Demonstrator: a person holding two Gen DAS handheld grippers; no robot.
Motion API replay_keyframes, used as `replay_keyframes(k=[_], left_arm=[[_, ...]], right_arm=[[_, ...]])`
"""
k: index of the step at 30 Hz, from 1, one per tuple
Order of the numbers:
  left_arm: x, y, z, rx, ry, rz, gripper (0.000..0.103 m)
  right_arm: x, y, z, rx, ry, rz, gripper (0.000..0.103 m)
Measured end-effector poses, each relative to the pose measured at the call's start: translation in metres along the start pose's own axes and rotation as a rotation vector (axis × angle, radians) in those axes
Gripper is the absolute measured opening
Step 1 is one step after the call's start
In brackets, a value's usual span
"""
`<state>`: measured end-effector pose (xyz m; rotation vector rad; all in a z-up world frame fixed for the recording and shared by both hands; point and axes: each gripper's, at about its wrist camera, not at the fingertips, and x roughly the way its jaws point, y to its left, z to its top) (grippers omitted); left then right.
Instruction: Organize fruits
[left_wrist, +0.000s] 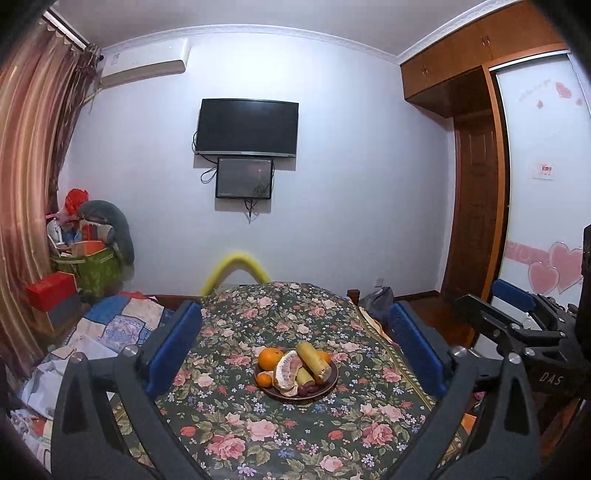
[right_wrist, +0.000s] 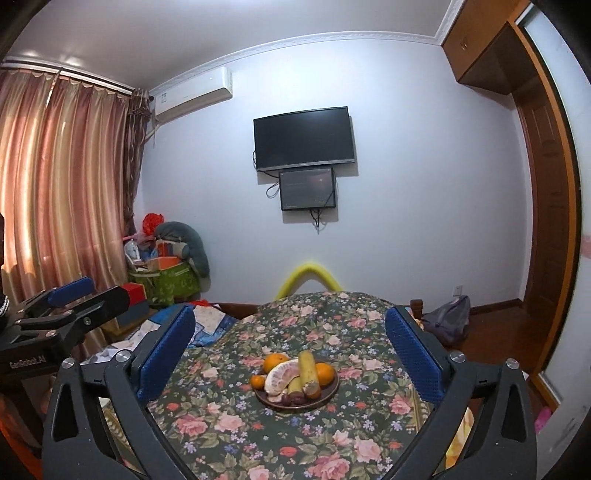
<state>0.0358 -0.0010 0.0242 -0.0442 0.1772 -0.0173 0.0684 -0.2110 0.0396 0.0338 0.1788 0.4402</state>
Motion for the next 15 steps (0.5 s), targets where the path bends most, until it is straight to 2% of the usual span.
replay_keyframes(k=[15], left_arm=[[0.0025,-0.0013,-0.0038,-0.001,0.010,0.001,0.103]], right_arm=[[-0.0062,0.0004,-0.0034,-0.013,0.007,-0.002,0.103]])
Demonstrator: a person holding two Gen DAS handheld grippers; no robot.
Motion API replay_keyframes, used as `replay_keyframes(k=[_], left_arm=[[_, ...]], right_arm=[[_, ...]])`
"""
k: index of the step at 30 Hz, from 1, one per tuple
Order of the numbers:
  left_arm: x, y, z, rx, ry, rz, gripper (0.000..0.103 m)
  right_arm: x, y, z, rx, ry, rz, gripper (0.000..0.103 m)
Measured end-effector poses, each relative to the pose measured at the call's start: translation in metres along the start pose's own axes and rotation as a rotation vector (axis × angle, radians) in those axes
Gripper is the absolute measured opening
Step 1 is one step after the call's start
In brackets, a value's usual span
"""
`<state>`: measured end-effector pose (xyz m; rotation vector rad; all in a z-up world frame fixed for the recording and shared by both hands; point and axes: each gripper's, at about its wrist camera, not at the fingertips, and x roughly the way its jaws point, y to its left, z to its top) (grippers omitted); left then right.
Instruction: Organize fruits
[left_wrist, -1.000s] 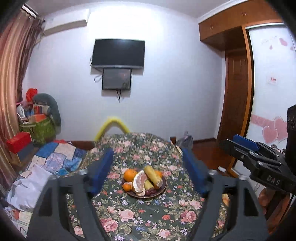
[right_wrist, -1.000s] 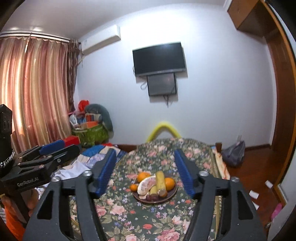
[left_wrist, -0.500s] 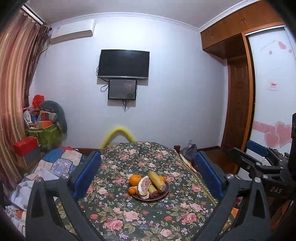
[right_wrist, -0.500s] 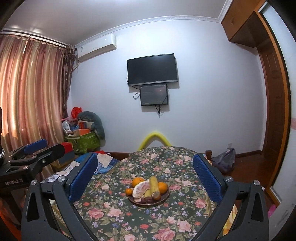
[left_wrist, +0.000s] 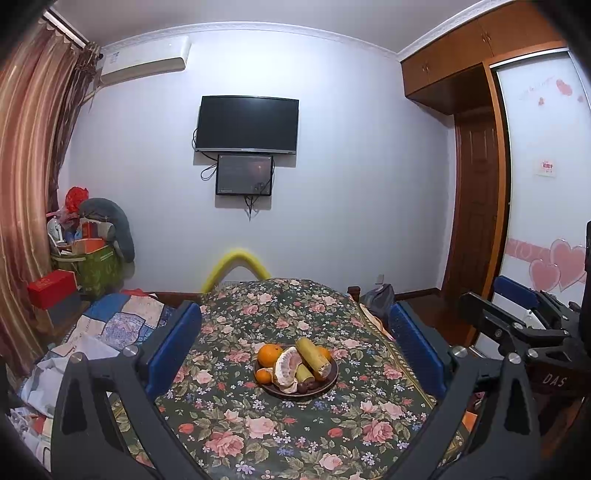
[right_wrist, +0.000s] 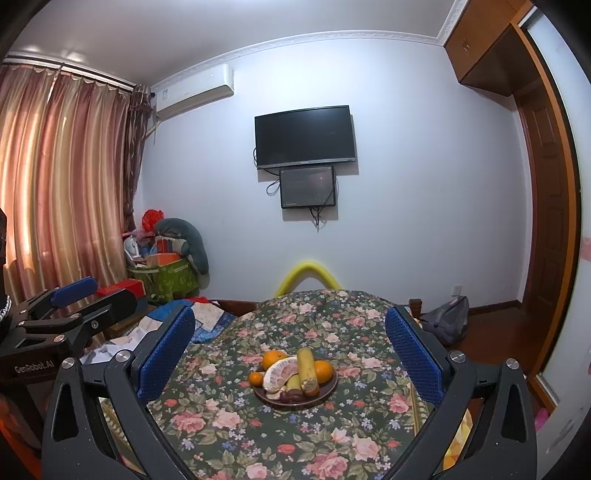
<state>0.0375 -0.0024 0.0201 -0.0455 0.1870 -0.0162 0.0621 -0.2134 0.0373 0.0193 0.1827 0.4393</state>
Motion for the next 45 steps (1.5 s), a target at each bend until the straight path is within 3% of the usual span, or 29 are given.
replay_keyframes(k=[45], left_arm=[[0.011,-0.009,-0.004,0.011,0.022,-0.034,0.103]], right_arm=[[-0.002,-0.005,0.004,0.007,0.005,-0.013,0.103]])
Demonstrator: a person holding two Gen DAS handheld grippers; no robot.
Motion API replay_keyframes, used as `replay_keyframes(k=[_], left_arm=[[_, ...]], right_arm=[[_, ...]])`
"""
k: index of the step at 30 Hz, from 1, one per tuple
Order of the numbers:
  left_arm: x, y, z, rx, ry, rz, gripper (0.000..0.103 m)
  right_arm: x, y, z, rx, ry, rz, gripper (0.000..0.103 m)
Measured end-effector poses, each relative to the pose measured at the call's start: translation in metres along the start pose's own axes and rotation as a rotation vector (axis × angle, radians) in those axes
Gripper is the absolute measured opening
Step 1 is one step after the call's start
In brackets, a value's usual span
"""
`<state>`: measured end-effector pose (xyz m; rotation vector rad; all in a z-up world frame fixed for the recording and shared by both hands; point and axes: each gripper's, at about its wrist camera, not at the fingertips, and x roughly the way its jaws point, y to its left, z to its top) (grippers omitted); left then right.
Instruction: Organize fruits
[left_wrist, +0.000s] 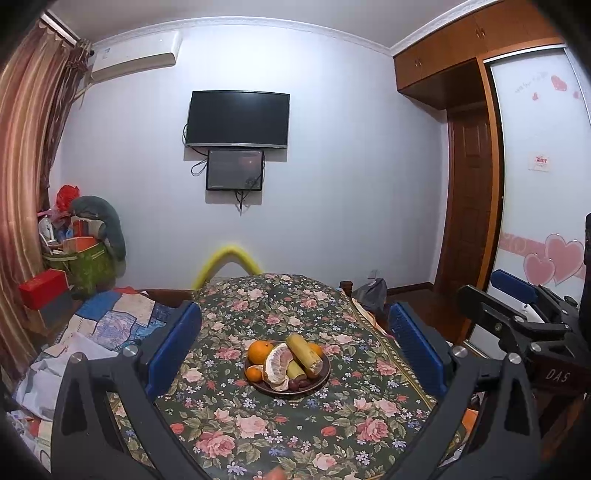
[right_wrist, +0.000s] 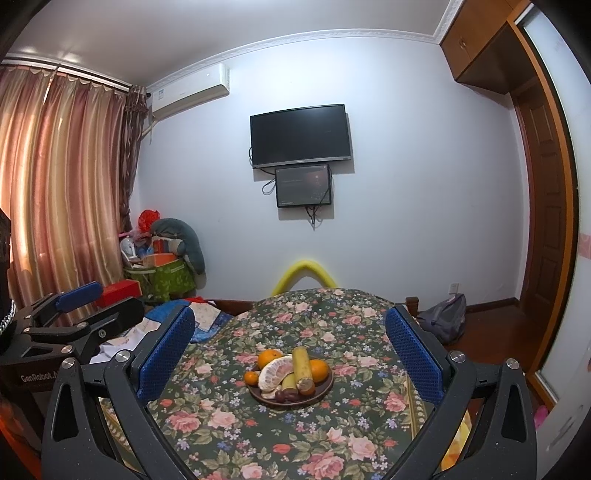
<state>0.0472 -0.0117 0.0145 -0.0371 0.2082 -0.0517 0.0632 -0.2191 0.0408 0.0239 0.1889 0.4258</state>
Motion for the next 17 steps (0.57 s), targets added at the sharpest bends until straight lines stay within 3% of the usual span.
replay_keyframes(k=[17], left_arm=[[0.0027,0.0008,-0.0034,0.002,0.013,-0.015,0.103]], right_arm=[[0.0041,0.0003,-0.0011,-0.001,0.018,-0.005,0.103]])
